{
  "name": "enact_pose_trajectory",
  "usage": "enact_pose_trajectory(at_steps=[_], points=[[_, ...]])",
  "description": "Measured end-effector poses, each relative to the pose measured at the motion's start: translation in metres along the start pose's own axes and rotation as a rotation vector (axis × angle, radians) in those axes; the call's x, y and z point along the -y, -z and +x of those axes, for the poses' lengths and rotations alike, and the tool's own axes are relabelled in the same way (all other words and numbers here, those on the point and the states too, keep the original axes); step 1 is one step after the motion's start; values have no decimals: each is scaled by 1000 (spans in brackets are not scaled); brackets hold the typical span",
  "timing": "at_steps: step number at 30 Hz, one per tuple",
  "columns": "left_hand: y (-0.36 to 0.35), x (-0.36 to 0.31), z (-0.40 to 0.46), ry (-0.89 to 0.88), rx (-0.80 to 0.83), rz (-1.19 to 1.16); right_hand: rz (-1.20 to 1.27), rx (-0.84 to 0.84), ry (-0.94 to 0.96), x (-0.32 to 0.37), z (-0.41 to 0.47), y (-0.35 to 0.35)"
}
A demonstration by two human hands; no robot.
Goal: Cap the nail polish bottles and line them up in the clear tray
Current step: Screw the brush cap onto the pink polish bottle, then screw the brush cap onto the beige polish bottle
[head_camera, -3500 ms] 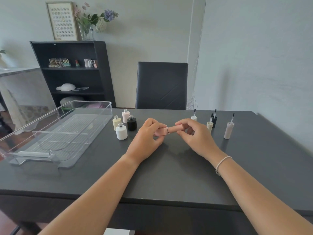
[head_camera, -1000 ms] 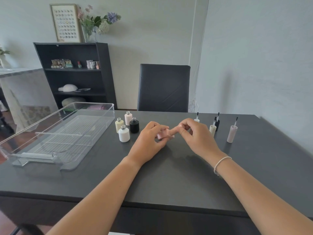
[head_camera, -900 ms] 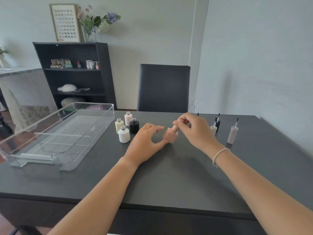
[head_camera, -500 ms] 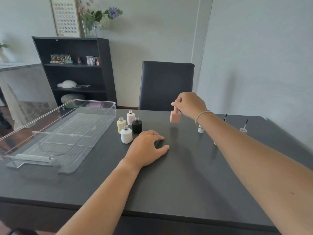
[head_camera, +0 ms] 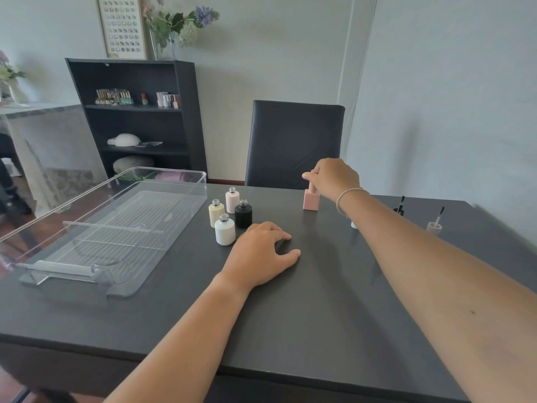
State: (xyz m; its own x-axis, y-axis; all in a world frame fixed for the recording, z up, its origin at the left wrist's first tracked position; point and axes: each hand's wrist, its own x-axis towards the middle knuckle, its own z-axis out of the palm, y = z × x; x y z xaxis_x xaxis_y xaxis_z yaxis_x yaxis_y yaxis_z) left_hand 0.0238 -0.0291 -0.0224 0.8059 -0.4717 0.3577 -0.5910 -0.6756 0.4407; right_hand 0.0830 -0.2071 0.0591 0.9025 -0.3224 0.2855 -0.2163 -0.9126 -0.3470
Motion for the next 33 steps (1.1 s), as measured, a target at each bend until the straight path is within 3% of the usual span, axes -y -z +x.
enact_pose_trajectory(at_steps=[7, 14, 18, 24, 28, 33], points=[[4, -2, -1, 27, -90, -100, 153, -135, 88, -3, -22, 14], [21, -9, -6, 70, -539, -135, 441, -342, 231, -28, -106, 37], [27, -2, -6, 195, -696, -51, 500, -405, 133, -68, -138, 36], [28, 3, -10, 416, -691, -25, 393, -402, -49, -106, -149, 20], [26, 9, -13, 553, -555, -119, 340, -309, -151, -109, -140, 13], [24, 16, -12, 589, -499, -200, 329, -224, -205, -108, -131, 6]])
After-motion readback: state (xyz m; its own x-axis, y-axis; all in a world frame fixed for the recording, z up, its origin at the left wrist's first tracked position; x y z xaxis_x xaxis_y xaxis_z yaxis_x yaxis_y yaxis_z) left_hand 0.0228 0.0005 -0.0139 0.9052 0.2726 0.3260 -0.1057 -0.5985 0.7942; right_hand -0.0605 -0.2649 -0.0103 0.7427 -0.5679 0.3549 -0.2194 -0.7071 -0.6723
